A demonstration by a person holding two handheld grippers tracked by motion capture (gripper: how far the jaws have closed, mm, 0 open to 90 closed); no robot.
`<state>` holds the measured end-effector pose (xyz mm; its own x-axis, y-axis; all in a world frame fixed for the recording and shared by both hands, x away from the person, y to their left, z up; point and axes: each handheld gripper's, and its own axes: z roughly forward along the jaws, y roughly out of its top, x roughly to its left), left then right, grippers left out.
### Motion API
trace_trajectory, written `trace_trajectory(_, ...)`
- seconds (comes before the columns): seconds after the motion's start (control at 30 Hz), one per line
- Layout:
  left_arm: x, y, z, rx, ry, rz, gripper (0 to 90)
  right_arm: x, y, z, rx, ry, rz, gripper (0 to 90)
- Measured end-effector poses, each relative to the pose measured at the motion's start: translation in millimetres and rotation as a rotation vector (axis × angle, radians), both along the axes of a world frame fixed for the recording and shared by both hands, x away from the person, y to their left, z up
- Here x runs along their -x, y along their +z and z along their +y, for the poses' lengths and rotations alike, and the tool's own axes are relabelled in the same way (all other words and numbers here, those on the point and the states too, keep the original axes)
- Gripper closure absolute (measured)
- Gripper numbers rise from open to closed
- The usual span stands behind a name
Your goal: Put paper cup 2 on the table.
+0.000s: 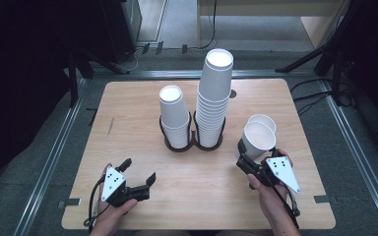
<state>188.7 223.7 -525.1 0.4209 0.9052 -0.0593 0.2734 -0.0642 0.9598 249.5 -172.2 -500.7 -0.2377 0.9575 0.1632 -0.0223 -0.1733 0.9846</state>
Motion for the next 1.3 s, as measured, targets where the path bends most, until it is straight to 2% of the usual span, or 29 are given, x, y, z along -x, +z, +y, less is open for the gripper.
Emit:
trace_trajectory(0.07, 0.4, -0.9, 5.2, -0.002, 0.013, 0.0, 3.7, 0.1, -1.8, 4.0, 0.038, 0.008, -0.028, 15.0)
trace_trajectory(0.17, -0.2, -1.1, 15.1, 0.008, 0.044, 0.001, 3.7, 0.5, -6.5, 11.3, 0.124, 0.022, -0.136, 15.1)
trace_trajectory(0.2, -0.6, -1.5, 17.9, 0.011, 0.052, 0.0, 3.7, 0.3, -7.6, 13.2, 0.152, 0.028, -0.155, 15.0)
trace_trajectory(0.3, -1.5, -3.4, 24.7, 0.005, 0.075, 0.004, 3.6, -2.0, -10.6, 16.1, 0.195, 0.049, -0.16, 15.0)
trace_trajectory(0.5, -3.1, -6.8, 36.6, 0.006, 0.109, 0.014, 3.7, -12.8, -20.9, 13.8, 0.257, 0.069, -0.111, 14.8)
trace_trajectory(0.73, -5.5, -11.2, 56.2, 0.023, 0.169, 0.027, 3.7, -23.8, -27.6, 14.3, 0.252, 0.079, -0.076, 14.7)
trace_trajectory(0.97, -6.0, -14.6, 63.4, 0.018, 0.186, 0.035, 3.7, -28.0, -32.3, 17.0, 0.311, 0.118, -0.011, 14.7)
trace_trajectory(1.3, -6.6, -16.6, 65.9, 0.017, 0.193, 0.045, 3.7, -33.2, -42.6, 16.0, 0.367, 0.149, 0.037, 14.6)
